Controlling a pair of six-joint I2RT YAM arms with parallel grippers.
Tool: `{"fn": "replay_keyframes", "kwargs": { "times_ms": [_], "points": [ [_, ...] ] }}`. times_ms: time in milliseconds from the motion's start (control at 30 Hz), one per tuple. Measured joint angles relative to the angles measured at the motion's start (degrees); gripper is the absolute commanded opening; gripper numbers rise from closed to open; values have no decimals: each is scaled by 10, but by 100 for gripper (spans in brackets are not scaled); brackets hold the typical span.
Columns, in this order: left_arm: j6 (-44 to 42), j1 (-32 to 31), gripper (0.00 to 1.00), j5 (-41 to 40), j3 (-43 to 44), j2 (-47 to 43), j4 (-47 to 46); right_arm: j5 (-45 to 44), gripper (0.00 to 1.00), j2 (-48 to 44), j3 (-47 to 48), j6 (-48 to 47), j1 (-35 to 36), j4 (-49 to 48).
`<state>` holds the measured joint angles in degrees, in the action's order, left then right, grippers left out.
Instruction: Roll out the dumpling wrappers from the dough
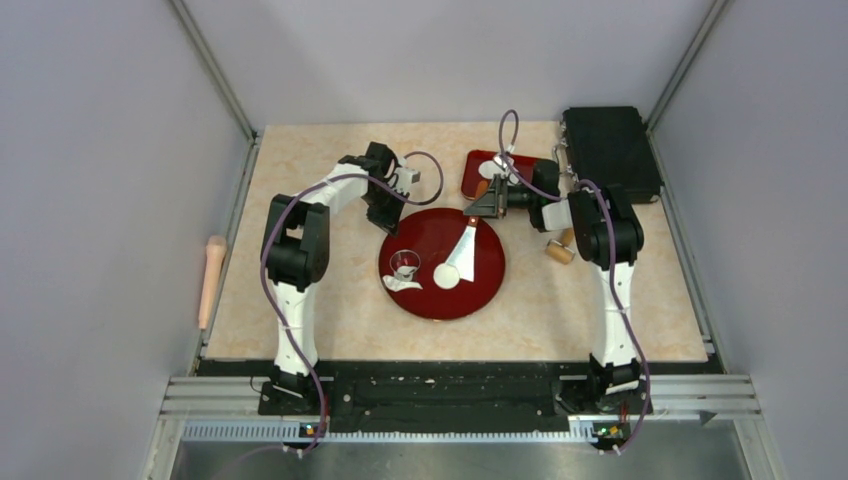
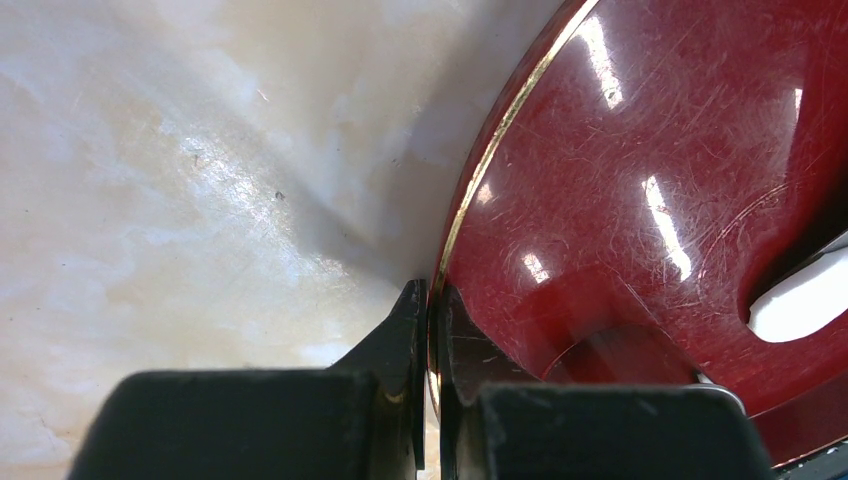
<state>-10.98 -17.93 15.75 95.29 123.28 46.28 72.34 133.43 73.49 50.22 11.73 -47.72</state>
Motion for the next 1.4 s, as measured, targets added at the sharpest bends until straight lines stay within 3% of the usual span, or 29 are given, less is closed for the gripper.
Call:
{"fn": "replay_keyframes", "kwargs": {
  "times_ms": [233,600,1033,1400],
  "points": [
    [0,0,0,-1,-1,0,-1,-16,0,0,0,-9,1,50],
    [2,0,0,-2,-9,-5,-9,-20,0,9,0,73,0,-34],
    [3,0,0,-2,-10,-6,-11,-22,0,9,0,15,7,32],
    [4,-2,0,-5,-10,-6,-11,-21,0,8,0,25,11,23]
  ]
}}
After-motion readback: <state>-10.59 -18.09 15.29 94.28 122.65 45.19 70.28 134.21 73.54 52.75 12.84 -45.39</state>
